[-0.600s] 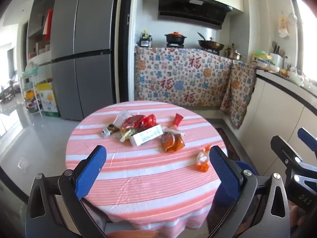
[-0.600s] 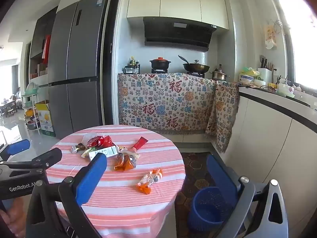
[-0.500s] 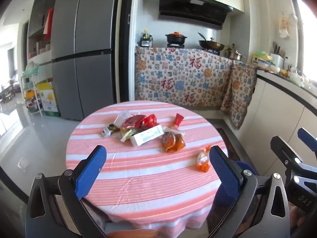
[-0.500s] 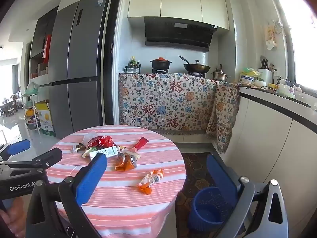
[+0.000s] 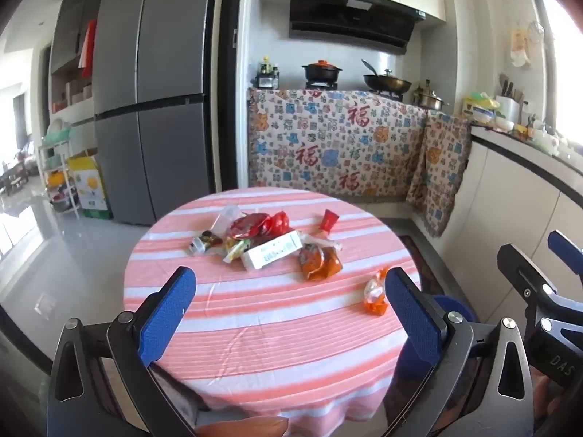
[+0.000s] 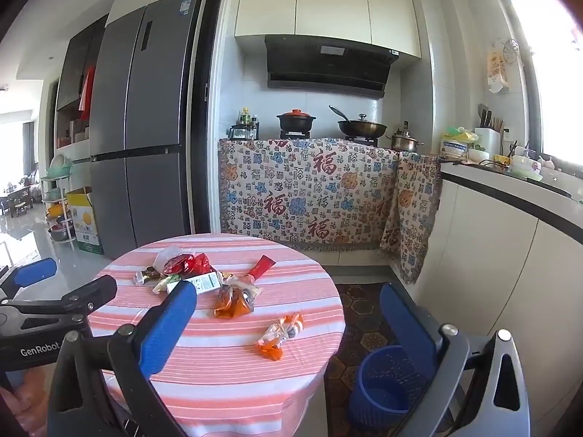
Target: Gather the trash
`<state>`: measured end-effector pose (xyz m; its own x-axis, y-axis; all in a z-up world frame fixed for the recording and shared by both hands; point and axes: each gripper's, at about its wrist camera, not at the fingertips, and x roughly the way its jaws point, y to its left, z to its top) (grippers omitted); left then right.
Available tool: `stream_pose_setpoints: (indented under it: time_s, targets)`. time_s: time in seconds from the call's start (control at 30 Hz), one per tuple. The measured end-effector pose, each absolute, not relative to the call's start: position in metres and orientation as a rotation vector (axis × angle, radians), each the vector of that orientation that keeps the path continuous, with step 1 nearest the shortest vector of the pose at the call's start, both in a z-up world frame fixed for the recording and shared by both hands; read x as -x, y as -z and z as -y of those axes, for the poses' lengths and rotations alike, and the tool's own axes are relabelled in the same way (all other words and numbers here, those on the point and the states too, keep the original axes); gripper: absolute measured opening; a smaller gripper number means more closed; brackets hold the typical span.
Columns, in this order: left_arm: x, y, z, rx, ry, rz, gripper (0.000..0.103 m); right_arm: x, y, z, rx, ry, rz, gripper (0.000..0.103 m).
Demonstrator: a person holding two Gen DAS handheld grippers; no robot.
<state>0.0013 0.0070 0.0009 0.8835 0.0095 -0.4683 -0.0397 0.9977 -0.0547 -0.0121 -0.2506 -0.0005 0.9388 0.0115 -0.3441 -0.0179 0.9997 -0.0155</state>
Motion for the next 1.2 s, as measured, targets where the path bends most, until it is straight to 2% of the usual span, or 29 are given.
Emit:
stream_pose_setpoints:
  time_s: [1.2]
  targets:
    - [0.000, 0.002, 0.003, 0.031, -0.022, -0.492, 0.103, 0.006, 0.016, 0.245, -0.032, -0.005, -0.357, 0.103]
